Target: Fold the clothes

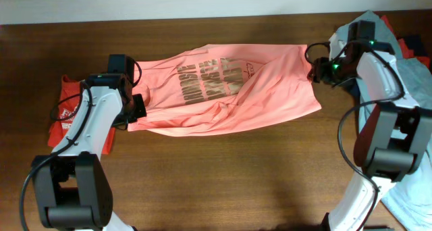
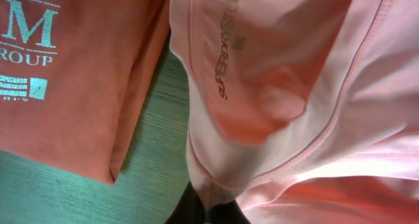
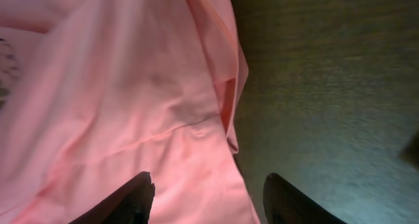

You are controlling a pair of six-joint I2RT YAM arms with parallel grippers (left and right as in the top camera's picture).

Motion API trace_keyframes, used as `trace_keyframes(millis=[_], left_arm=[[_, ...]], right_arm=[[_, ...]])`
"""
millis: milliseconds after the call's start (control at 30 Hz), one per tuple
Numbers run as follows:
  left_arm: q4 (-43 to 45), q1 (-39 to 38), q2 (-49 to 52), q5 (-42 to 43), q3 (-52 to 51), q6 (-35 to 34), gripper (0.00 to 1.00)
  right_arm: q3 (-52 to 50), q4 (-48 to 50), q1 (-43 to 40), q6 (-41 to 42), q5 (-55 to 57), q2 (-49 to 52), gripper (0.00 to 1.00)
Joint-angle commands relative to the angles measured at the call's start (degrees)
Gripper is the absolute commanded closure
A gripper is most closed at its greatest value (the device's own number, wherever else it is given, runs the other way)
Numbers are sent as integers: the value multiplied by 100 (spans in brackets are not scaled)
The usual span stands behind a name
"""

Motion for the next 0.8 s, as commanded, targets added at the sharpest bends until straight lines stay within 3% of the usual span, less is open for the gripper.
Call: trace_keyframes(millis=[0, 300, 600, 767], left_arm=[[-4, 35, -74, 2, 83, -79, 99], [-4, 35, -74, 2, 83, -79, 99], [-4, 35, -74, 2, 83, -79, 99], [-4, 35, -74, 2, 83, -79, 98]], right_arm=[[-68, 68, 61, -105, -63, 249, 41], [-68, 131, 254, -103, -70, 636, 42], [-66, 94, 367, -114, -70, 649, 61], [-59, 4, 356, -114, -66, 610, 60]])
